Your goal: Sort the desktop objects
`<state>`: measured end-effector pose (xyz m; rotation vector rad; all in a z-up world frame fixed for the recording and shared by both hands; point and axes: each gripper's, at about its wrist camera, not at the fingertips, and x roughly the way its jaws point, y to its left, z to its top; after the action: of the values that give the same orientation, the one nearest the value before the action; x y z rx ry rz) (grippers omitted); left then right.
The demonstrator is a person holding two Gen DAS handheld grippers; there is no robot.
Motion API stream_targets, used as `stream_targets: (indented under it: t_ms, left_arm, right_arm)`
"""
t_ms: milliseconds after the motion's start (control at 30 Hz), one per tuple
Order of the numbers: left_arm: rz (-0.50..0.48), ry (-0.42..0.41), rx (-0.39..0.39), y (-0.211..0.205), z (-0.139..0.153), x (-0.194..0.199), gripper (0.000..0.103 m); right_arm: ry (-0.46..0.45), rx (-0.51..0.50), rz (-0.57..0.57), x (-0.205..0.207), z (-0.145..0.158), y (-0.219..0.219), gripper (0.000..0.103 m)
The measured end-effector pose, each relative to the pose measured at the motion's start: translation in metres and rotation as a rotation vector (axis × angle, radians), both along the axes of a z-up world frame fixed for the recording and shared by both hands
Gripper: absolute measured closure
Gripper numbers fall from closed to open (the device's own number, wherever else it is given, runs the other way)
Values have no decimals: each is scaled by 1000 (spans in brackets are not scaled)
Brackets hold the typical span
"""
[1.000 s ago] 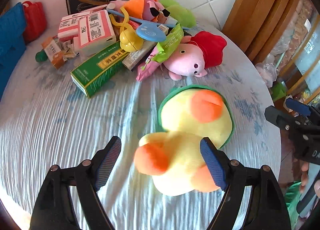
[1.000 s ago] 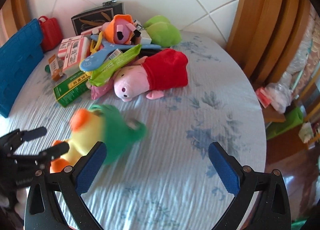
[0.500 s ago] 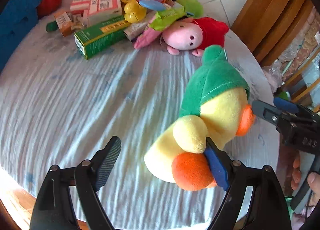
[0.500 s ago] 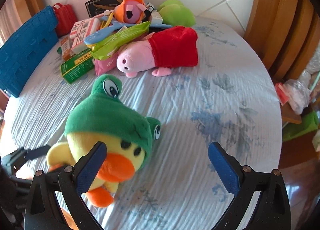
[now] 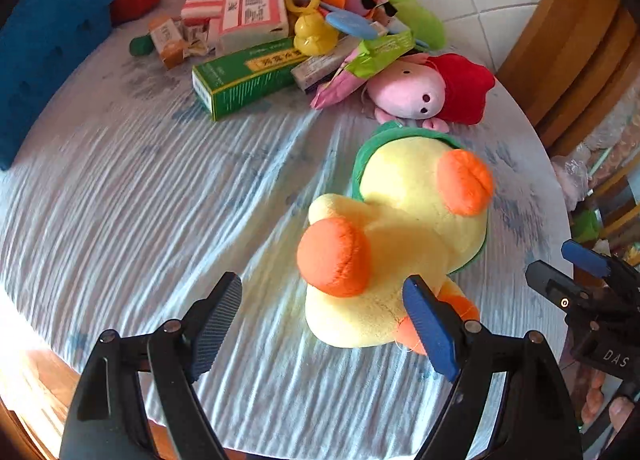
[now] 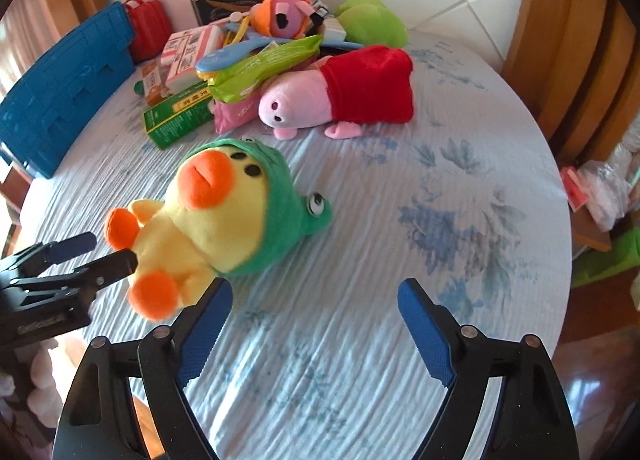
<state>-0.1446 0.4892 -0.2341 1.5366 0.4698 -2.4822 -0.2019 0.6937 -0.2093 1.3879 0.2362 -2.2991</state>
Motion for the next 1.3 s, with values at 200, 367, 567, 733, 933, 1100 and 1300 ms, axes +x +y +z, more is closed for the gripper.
stream_targets:
  t_ms: [200,367,567,733,933,1100,1300]
  left_arm:
    - [193,15,6,14,7,10,19]
    - [339,-1,2,38,6,18,19]
    - [401,-42,-30,65,-6,11,19]
    - [434,-58,-72,63,-25,-2,19]
    - [465,-51,-89,53,-30,-11,4]
    - [456,-108,-84,54,-47,-20,4]
    - [439,-112,-95,58,-52,-22,26]
  right_arm:
    - [-7,-15,239,-39,-5,-11,2]
    - [-49,-49,410,-58,-13,-10,0]
    - [-100,-57,564,-68,-27,-27,0]
    - [-141,-52,652,-72,-44,-50,0]
    - [-169,-62,692,-71,-56,-68,0]
    - [-169,-63,725,-66,-63,-76,0]
    - [-172,-39,738,-60,-67,-80,0]
